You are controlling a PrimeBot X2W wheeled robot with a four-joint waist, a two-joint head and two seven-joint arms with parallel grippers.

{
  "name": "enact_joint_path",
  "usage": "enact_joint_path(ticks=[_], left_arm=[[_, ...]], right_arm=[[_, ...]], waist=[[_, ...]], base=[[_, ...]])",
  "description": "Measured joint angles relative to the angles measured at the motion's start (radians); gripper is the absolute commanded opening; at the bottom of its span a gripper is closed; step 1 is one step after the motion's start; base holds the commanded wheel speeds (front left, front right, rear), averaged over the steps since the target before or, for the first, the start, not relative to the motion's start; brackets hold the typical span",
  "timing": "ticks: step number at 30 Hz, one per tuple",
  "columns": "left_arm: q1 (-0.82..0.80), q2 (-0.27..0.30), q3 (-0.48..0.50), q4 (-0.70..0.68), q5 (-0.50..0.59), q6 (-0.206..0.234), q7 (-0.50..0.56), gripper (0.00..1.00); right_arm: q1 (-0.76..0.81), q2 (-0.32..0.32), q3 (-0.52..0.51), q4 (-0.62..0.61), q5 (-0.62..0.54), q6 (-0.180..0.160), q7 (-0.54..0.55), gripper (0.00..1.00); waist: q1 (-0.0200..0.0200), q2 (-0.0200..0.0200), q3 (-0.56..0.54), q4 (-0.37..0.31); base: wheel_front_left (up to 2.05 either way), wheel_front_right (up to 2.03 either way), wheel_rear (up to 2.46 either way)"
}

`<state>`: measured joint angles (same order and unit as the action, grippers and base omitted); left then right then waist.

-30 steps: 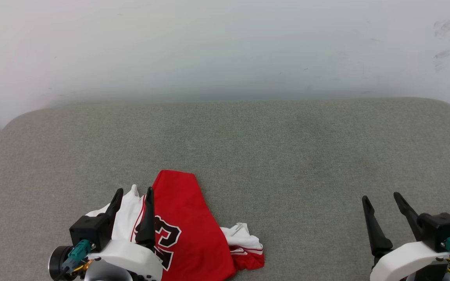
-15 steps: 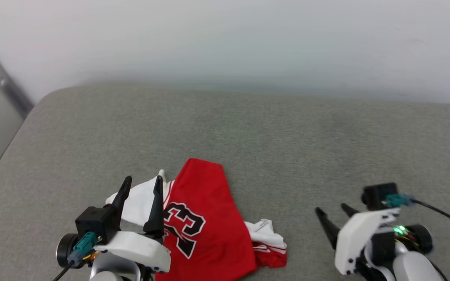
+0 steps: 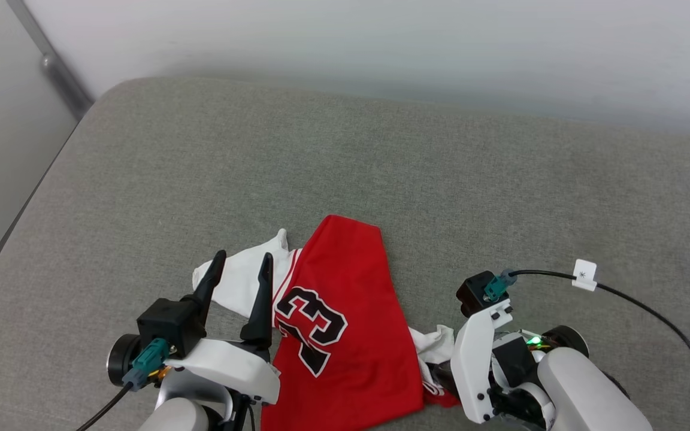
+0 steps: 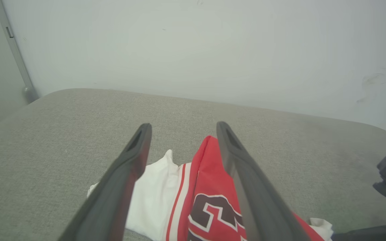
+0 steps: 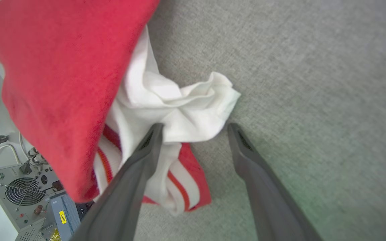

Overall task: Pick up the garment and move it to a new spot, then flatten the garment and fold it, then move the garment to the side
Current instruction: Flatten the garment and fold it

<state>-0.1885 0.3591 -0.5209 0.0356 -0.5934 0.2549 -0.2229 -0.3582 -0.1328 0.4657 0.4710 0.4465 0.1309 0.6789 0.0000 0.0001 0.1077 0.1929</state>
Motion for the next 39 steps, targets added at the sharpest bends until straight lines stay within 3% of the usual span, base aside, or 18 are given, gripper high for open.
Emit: enact_joint_path(ticks=[1,2,3,4,10,16,24,30,31,32,33,39], left_arm=[[-0.002,-0.002,-0.002,0.003,0.001,-0.001,0.0,1.0],[-0.002,-0.006,-0.003,0.015,0.0,-0.002,-0.001,1.0],[-0.002,-0.006,-0.003,0.018,-0.001,-0.004,-0.002,1.0],[-0.002,-0.006,-0.004,0.021,-0.001,-0.004,-0.002,1.0],[-0.002,-0.004,-0.004,0.035,-0.002,-0.004,-0.002,1.0],[0.022,-0.004,-0.006,0.033,-0.009,0.011,-0.002,1.0],[0.047,0.006,-0.004,0.014,-0.017,0.027,0.002,1.0],[0.058,0.013,-0.005,0.002,-0.02,0.031,0.014,1.0],[0.059,0.014,-0.005,0.002,-0.02,0.031,0.015,1.0],[0.059,0.014,-0.005,0.001,-0.021,0.032,0.018,1.0],[0.06,0.016,-0.006,0.0,-0.023,0.034,0.018,1.0],[0.073,0.027,0.002,0.0,-0.027,0.045,0.019,1.0]], right_arm=[[-0.013,-0.004,0.009,0.017,0.006,0.0,0.005,1.0],[-0.04,-0.004,0.032,0.062,0.027,0.001,0.018,0.87],[-0.049,-0.005,0.041,0.073,0.036,0.001,0.022,0.37],[-0.053,-0.005,0.048,0.079,0.051,0.0,0.021,0.0],[-0.075,-0.025,0.043,0.069,0.063,0.0,-0.123,0.0],[-0.094,-0.05,-0.086,-0.008,0.027,0.0,-0.237,0.0],[0.056,-0.088,-0.422,-0.133,-0.094,0.0,-0.295,0.0],[0.243,-0.035,-0.707,-0.136,-0.189,0.0,-0.297,0.0],[0.264,-0.019,-0.739,-0.123,-0.193,0.0,-0.301,0.11],[0.284,-0.008,-0.754,-0.112,-0.209,0.0,-0.309,0.37],[0.299,0.002,-0.759,-0.108,-0.223,0.0,-0.324,1.0],[0.306,0.055,-0.744,-0.161,-0.203,0.0,-0.492,1.0]], waist=[[0.0,0.0,0.004,0.003],[-0.0001,0.0,0.006,0.005],[-0.0001,0.0,0.005,0.004],[0.0,0.0,0.004,0.003],[0.0,0.0,-0.017,-0.009],[0.0,0.0,-0.044,-0.041],[0.0,0.0,-0.068,-0.105],[0.0,0.0,-0.073,-0.137],[0.0,0.0,-0.072,-0.14],[0.0,0.0,-0.072,-0.143],[0.0,0.0,-0.07,-0.145],[0.0,0.0,-0.073,-0.157]], base=[[0.0,0.0,0.0],[0.0,0.0,0.0],[0.0,0.0,0.0],[0.0,0.0,0.0],[0.0,0.0,0.0],[0.0,0.0,0.0],[0.0,0.0,0.0],[0.0,0.0,0.0],[0.0,0.0,0.0],[0.0,0.0,0.0],[0.0,0.0,0.0],[0.0,0.0,0.0]])
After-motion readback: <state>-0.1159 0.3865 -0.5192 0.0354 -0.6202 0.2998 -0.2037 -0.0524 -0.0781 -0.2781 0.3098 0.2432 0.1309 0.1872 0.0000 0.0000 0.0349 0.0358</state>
